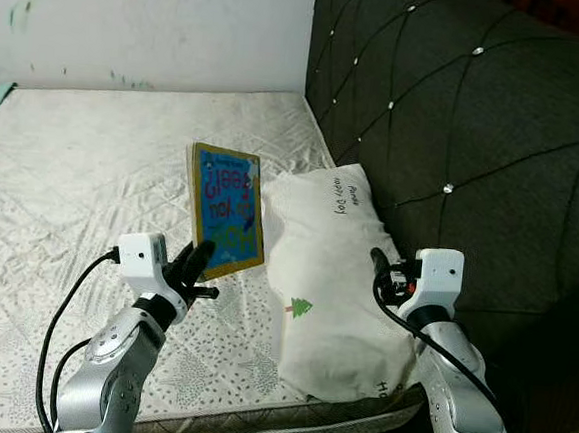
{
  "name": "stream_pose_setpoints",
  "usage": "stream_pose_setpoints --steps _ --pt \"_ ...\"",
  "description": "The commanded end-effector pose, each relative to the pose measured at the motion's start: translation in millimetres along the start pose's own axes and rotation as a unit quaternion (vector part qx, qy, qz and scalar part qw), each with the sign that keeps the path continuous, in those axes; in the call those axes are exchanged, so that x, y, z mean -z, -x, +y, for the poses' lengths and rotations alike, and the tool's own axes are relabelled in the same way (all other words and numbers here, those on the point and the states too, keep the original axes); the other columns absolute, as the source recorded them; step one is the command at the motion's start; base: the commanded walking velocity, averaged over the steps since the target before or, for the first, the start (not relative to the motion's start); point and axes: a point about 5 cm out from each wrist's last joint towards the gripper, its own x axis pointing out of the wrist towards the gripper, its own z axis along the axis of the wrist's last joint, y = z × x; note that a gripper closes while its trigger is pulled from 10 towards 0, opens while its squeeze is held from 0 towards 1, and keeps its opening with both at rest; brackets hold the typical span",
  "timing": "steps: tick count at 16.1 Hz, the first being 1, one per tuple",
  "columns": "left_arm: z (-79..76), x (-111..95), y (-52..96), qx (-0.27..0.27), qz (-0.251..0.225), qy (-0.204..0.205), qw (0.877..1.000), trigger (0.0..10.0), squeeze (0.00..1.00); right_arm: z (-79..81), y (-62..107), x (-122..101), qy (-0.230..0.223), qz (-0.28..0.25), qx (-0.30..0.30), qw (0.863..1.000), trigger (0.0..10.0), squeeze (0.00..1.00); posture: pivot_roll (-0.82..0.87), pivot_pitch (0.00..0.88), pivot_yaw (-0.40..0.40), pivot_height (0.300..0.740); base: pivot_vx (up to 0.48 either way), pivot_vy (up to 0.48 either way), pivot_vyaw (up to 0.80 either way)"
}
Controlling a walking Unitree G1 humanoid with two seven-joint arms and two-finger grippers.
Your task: Clean up the room
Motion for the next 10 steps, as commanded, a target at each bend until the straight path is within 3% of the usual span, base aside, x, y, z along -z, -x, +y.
stream_pose_setpoints --steps 1,4,7,10 --pt "-2.2 -8.0 -3.3 0.006 -0.017 0.001 1.0 10.0 0.0 2.4 -1.2 -4.2 0.007 -0.01 -0.01 1.0 10.0 0.0 -0.1 0.0 -0.007 0.74 0.0 0.0 0.0" --pt "-2.9 -7.7 -3.4 0.009 -0.016 0.007 1.0 10.0 0.0 3.1 -1.8 -5.2 0.01 -0.011 -0.012 1.0 10.0 0.0 -0.1 0.0 -0.008 0.74 0.0 0.0 0.8" --pt "-3.1 -7.9 -3.3 0.01 -0.018 0.01 1.0 10.0 0.0 2.4 -2.1 -5.4 0.01 -0.011 -0.011 1.0 10.0 0.0 -0.1 0.0 -0.01 0.74 0.0 0.432 0.63" --pt "-3.0 -8.1 -3.6 0.01 -0.018 0.011 1.0 10.0 0.0 1.1 -2.5 -5.6 0.009 -0.011 -0.005 1.0 10.0 0.0 -0.1 0.0 -0.01 0.74 0.0 0.48 0.0"
